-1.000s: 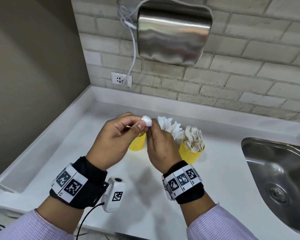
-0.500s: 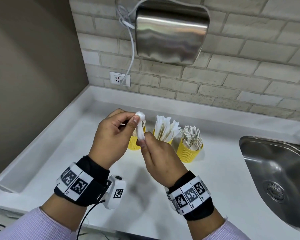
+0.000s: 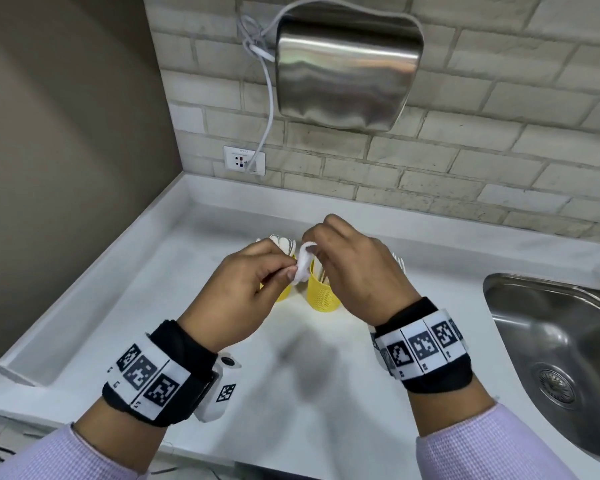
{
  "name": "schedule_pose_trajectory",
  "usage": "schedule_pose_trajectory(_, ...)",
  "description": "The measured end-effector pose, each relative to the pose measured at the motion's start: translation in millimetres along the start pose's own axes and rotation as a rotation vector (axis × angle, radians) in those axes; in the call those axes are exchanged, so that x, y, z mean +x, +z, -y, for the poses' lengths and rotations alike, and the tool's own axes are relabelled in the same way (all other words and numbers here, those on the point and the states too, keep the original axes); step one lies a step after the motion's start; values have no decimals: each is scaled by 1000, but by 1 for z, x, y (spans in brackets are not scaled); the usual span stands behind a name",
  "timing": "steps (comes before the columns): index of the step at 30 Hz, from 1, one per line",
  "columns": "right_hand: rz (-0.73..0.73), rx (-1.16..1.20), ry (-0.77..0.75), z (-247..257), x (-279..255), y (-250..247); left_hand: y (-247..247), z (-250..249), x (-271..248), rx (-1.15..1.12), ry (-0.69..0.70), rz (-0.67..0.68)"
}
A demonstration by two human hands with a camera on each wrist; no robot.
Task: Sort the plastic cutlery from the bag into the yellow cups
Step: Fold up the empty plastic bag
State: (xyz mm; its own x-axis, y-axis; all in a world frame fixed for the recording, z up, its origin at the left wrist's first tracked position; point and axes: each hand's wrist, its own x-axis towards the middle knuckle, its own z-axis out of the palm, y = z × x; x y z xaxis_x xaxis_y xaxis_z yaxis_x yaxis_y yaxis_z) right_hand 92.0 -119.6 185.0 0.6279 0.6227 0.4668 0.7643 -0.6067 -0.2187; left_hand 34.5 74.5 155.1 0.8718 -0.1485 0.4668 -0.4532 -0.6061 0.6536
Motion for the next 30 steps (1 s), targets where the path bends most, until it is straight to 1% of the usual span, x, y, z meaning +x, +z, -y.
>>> schedule_pose_trajectory(2, -22, 53, 7, -5, 3, 6, -3, -2, -1, -115, -45, 27)
schedule_pose_trajectory(4, -68, 142, 32, -7, 5, 14, -6, -6, -2, -271, -85, 18)
schedule_pose_trajectory(6, -93, 244, 96, -4, 4, 24, -8, -9, 0, -402, -119, -6)
schedule_pose_trajectory(7, -78, 292, 132, 0, 3, 28, -9, -9, 1, -442, -132, -18)
schedule_pose_trajectory(10, -19, 402, 211, 15, 0, 47, -7, -7, 2, -472, -167, -76)
schedule_pose_trajectory(13, -7, 417, 218, 28, -3, 61, -3, -4, 0, -506, -199, -131)
schedule_pose_trajectory(16, 67, 438, 233, 33, -9, 67, 3, -2, -3, -475, -247, -171)
schedule_pose_trajectory(19, 135, 405, 252, 36, -19, 68, 7, 1, -3, -386, -269, -229)
schedule_pose_trajectory(23, 150, 309, 257, 38, -26, 57, 7, 4, 3, -242, -237, -332)
schedule_pose_trajectory(28, 187, 186, 157, 37, -24, 27, 7, 10, 6, -84, -183, -395)
schedule_pose_trajectory(30, 136, 163, 109, 32, -19, 16, 10, 16, 4, -48, -175, -385)
